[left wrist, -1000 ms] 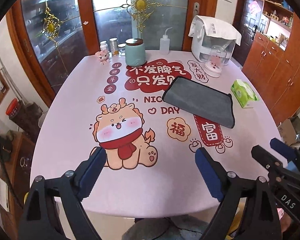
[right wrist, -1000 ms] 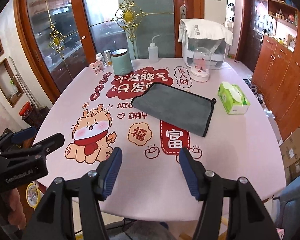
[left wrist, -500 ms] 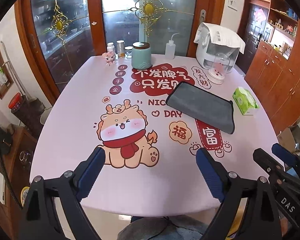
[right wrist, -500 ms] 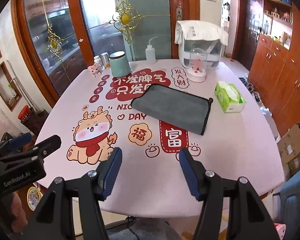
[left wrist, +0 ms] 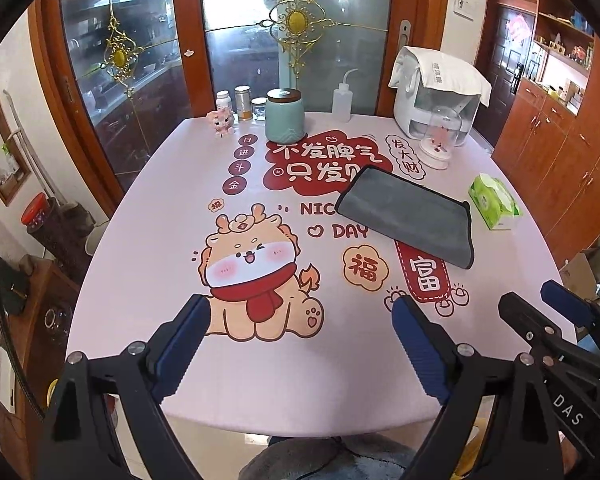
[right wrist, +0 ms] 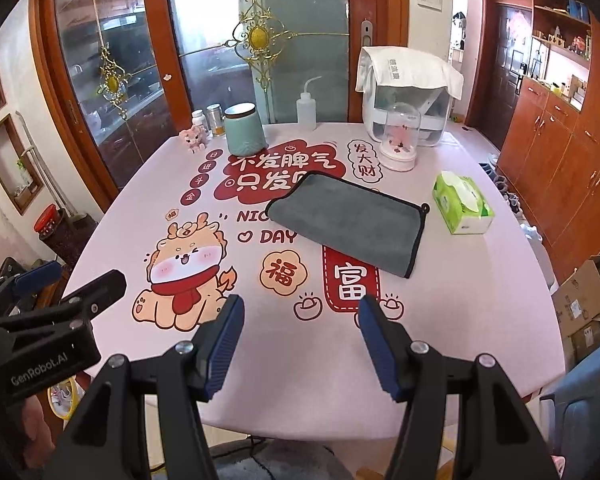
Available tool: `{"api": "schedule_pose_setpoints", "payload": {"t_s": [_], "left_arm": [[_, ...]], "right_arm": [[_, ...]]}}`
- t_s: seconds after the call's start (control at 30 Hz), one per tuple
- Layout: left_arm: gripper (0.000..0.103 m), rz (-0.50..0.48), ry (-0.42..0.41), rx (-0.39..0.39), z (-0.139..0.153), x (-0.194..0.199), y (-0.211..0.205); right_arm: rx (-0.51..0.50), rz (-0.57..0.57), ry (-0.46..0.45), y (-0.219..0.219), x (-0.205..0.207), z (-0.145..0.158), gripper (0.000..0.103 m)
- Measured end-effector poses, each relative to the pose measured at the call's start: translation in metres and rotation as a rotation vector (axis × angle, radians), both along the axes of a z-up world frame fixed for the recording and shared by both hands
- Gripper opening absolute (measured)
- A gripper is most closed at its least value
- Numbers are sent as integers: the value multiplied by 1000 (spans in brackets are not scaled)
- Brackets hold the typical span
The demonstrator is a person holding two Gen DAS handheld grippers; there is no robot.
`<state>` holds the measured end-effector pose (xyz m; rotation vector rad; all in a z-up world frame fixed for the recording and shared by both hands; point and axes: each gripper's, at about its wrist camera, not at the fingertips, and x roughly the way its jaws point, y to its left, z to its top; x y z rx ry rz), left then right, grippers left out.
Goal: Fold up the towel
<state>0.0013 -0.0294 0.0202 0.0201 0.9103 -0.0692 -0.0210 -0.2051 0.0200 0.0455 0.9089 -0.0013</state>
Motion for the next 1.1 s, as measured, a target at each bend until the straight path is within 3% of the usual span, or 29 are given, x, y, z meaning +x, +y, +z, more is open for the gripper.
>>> {"api": "schedule_pose_setpoints", "payload": {"t_s": [1.1], "left_arm": [[91, -13, 9, -7, -4, 1, 3]], "right_arm": [[4, -17, 17, 4, 1, -6, 60]]}}
